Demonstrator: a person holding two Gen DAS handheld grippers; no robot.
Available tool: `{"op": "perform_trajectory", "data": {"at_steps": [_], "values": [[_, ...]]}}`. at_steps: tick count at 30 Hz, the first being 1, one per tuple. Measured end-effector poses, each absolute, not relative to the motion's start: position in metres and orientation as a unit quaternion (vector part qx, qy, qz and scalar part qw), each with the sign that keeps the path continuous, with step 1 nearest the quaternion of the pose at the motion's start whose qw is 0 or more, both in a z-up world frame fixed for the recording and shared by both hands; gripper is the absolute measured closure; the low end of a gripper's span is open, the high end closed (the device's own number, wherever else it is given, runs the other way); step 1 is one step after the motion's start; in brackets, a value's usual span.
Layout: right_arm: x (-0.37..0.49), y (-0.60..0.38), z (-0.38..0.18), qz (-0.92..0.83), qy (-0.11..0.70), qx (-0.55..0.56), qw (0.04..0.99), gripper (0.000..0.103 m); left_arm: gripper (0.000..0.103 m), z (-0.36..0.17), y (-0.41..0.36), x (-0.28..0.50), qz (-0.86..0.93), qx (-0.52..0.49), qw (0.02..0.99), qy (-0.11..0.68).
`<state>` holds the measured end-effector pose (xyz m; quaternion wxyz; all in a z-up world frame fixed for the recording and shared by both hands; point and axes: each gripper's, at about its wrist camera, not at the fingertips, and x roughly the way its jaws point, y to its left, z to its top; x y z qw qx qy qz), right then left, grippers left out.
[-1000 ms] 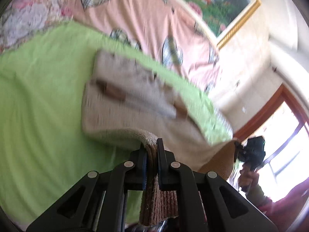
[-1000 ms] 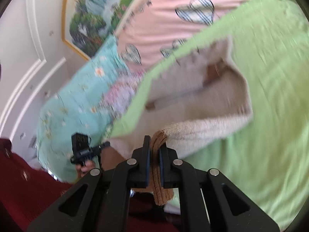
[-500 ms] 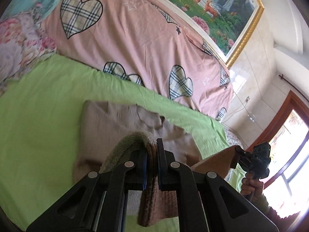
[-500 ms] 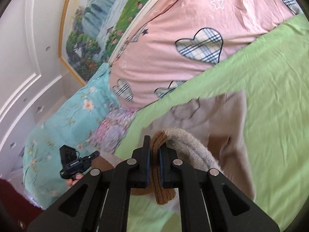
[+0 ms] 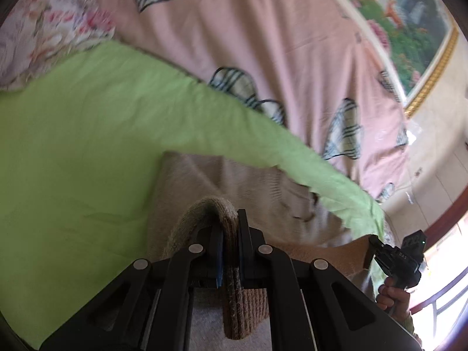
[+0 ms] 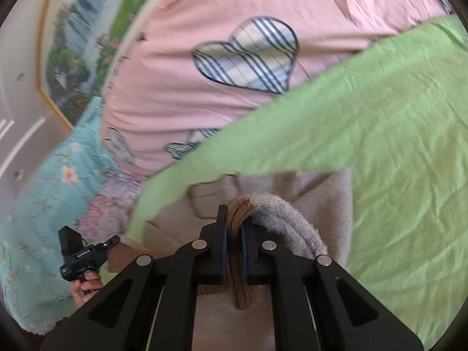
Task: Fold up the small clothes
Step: 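Lift the hem and fold it toward the collar with both grippers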
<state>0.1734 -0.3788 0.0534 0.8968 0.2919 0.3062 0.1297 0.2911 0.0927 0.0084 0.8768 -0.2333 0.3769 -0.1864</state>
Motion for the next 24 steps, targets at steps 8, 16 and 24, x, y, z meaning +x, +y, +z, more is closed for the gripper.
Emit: {"op": "perform_trajectory", "data": {"at_steps": [8, 16, 24], "values": [[0.187, -0.391, 0.026, 0.074, 0.350, 0.305, 0.882, 0.066, 0.079, -0.010, 0.082, 0.293, -0.171, -0.210, 0.869, 0.413], [0.147, -0.340, 0.050, 0.168, 0.344, 0.236, 0.893, 0.060, 0.070, 0.012, -0.007, 0.204, -0.319, -0.098, 0.843, 0.423], [0.217, -0.263, 0.004, 0.204, 0.493, 0.112, 0.838, 0.061, 0.082, -0.029, -0.053, 0.280, -0.268, -0.030, 0.835, 0.480]]}}
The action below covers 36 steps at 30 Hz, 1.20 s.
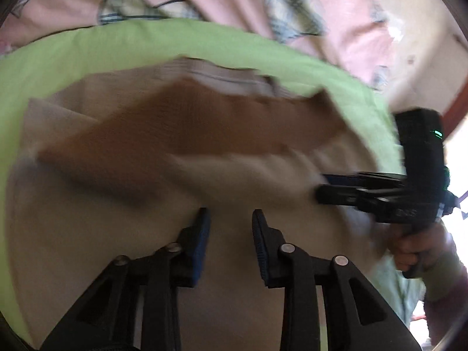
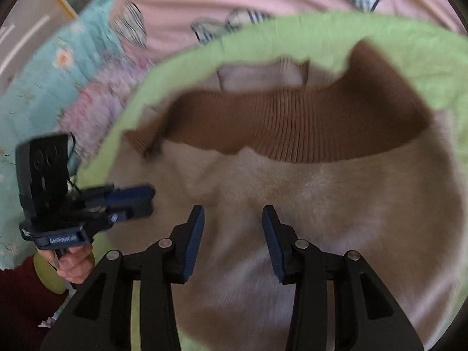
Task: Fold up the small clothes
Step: 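Lift the hem and fold it toward the collar with both grippers, then release the hem and withdraw both grippers from the folded sweater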
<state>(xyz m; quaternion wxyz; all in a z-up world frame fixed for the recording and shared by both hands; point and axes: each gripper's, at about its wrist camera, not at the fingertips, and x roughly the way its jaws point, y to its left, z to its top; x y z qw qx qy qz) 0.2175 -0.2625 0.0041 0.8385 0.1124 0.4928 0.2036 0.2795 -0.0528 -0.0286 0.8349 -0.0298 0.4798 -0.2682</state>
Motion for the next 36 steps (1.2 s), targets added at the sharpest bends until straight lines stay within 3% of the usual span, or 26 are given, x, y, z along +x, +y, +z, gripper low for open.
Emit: {"op": "perform_trajectory", "data": {"at_steps": [6, 12, 14, 28, 32, 36], "values": [[0.257, -0.313, 0.010, 0.114, 0.457, 0.124, 0.874, 0.065, 0.088, -0.024, 0.001, 0.348, -0.202, -0.073, 0.859, 0.464], [0.246, -0.374, 0.029, 0.009, 0.385, 0.201, 0.901, 0.063, 0.087, -0.013, 0.059, 0.375, -0.136, -0.158, 0.878, 0.430], [0.234, -0.371, 0.034, 0.016, 0.379, 0.204, 0.903, 0.063, 0.080, -0.013, 0.065, 0.368, -0.122, -0.167, 0.880, 0.427], [0.111, -0.315, 0.036, 0.079, 0.379, 0.232, 0.892, 0.061, 0.077, -0.009, 0.078, 0.194, -0.174, -0.219, 0.861, 0.425], [0.083, -0.303, 0.030, 0.085, 0.381, 0.250, 0.886, 0.051, 0.074, -0.019, 0.080, 0.155, -0.172, -0.245, 0.849, 0.435], [0.062, -0.292, 0.022, 0.088, 0.388, 0.259, 0.880, 0.050, 0.072, -0.029, 0.081, 0.122, -0.161, -0.269, 0.844, 0.436]]}}
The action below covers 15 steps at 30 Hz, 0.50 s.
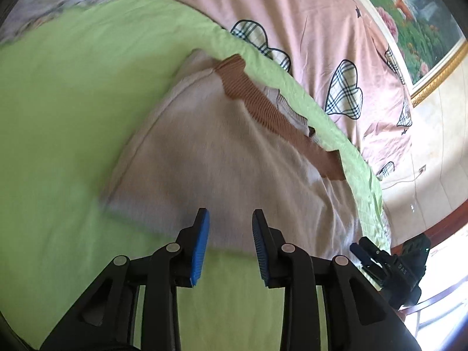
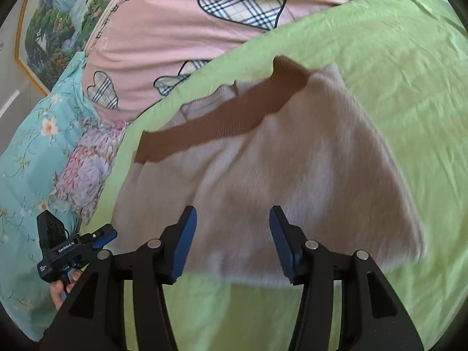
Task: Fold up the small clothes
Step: 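Release the hem and withdraw both grippers from the folded sweater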
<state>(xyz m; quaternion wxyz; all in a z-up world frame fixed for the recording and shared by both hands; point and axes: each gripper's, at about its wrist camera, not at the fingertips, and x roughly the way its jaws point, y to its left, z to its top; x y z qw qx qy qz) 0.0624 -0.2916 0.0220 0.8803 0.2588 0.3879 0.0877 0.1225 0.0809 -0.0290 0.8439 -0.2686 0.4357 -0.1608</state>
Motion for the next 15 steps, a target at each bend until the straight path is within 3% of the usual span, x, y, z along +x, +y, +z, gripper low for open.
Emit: {"op": "perform_trajectory", "data": {"at_steps": [6, 10, 15], "values": [[0.043, -0.276, 0.017, 0.100, 0.392, 0.264, 0.876, 0.050, 0.072, -0.046, 0.077, 0.101, -0.165, -0.280, 0.828, 0.457], [0.033, -0.266, 0.019, 0.109, 0.393, 0.251, 0.878, 0.049, 0.064, -0.054, 0.076, 0.094, -0.157, -0.290, 0.824, 0.461], [0.025, -0.259, 0.021, 0.117, 0.391, 0.247, 0.879, 0.048, 0.062, -0.062, 0.081, 0.106, -0.144, -0.320, 0.816, 0.460]]}}
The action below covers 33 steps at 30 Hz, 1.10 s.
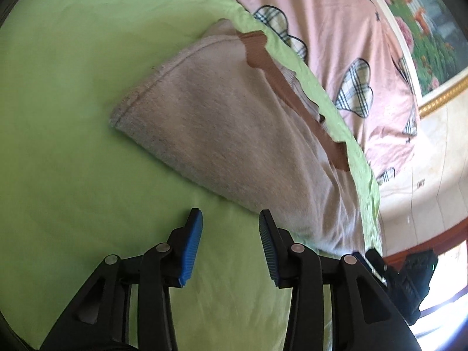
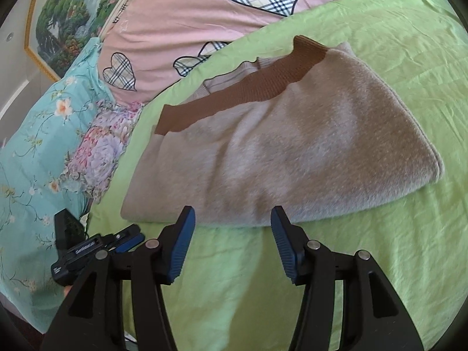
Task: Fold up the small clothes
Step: 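Release the hem and withdraw both grippers from the folded sweater, then grasp the folded sweater edge with the left gripper while the right gripper grasps beside it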
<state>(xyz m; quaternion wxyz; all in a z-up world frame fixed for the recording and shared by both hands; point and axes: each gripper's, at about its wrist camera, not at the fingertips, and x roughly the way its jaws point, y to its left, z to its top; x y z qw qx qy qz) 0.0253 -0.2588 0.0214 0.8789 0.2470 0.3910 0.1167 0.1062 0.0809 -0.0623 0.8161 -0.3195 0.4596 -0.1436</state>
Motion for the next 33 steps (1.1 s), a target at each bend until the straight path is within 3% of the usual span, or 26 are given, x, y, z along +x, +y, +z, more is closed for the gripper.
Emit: {"op": "perform_trajectory", "data": {"at_steps": [13, 15, 17, 18, 26, 33], "values": [[0.025, -0.263, 0.026, 0.115, 0.382, 0.264, 0.878, 0.047, 0.063, -0.067, 0.112, 0.158, -0.089, -0.373, 0.818, 0.429], [0.028, -0.266, 0.026, 0.114, 0.381, 0.267, 0.878, 0.047, 0.066, -0.065, 0.112, 0.165, -0.082, -0.368, 0.824, 0.423], [0.030, -0.269, 0.027, 0.112, 0.379, 0.269, 0.878, 0.047, 0.081, -0.059, 0.108, 0.171, -0.079, -0.351, 0.835, 0.416], [0.033, -0.271, 0.027, 0.111, 0.378, 0.269, 0.879, 0.047, 0.084, -0.055, 0.105, 0.174, -0.079, -0.340, 0.841, 0.413], [0.055, -0.303, 0.035, 0.101, 0.368, 0.272, 0.883, 0.047, 0.090, -0.001, 0.060, 0.169, -0.131, -0.273, 0.880, 0.367], [0.079, -0.336, 0.040, 0.122, 0.365, 0.308, 0.870, 0.047, 0.093, 0.035, -0.038, 0.163, -0.234, -0.174, 0.889, 0.354]]}}
